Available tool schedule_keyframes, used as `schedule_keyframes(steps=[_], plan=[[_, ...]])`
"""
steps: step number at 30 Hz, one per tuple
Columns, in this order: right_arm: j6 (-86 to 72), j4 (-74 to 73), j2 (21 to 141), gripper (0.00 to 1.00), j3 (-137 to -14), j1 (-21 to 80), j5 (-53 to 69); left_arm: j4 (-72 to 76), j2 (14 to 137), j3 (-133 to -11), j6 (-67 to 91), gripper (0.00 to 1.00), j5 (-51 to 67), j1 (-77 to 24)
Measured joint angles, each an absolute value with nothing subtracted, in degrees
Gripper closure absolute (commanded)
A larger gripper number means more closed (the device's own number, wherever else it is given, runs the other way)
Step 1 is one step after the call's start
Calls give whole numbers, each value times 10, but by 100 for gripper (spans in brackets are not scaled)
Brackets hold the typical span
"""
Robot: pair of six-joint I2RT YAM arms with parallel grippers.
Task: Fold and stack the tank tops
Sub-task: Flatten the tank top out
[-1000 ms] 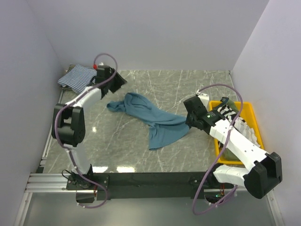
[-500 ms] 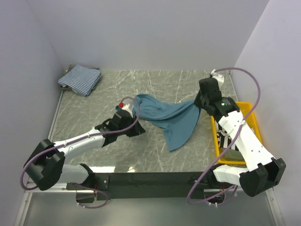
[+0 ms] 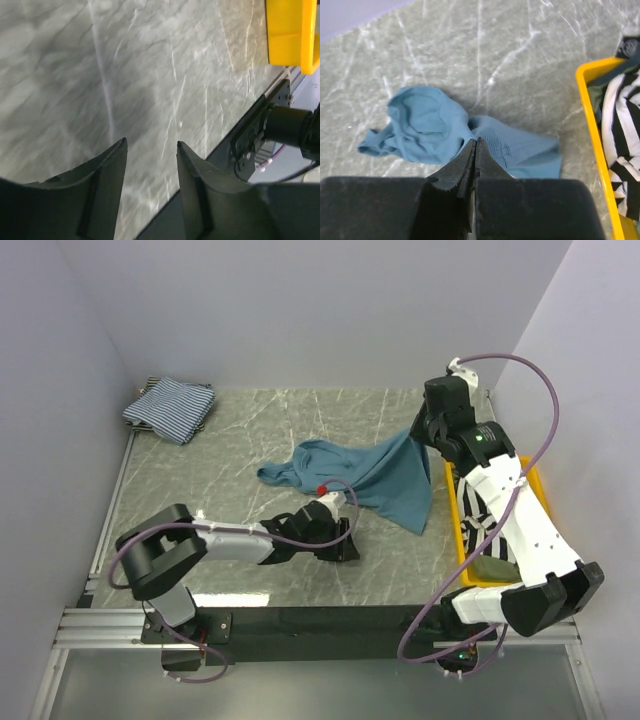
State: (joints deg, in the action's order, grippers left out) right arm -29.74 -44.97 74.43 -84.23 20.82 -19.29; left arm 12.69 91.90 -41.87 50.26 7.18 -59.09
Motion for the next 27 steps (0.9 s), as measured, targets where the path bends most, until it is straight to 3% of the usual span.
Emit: schedule_keyframes(steps=[2,4,9,12,13,19,23,27], plan=[[-298,-460,752,100,-866,217,-193,146,947,-428,510,46,70,-591],[-299,-469,752,100,-892,242,-198,143,959,-433,531,53,51,-584],[-309,-478,745,100,-916,325,-214,110,959,-444,579,57,-1,-501],[-320,-488,744,100,-915,361,-218,68,964,-477,598,66,-43,-432],[-324,-492,744,100,-915,372,-221,51,972,-497,604,74,-59,-412],[-348,-506,746,100,-918,443,-232,-4,1069,-618,634,85,-89,-326],[-366,-514,762,100,-938,513,-230,-31,1139,-703,642,91,-68,-263],[-374,-522,822,100,-1013,582,-233,-58,1193,-792,629,89,-50,-200]])
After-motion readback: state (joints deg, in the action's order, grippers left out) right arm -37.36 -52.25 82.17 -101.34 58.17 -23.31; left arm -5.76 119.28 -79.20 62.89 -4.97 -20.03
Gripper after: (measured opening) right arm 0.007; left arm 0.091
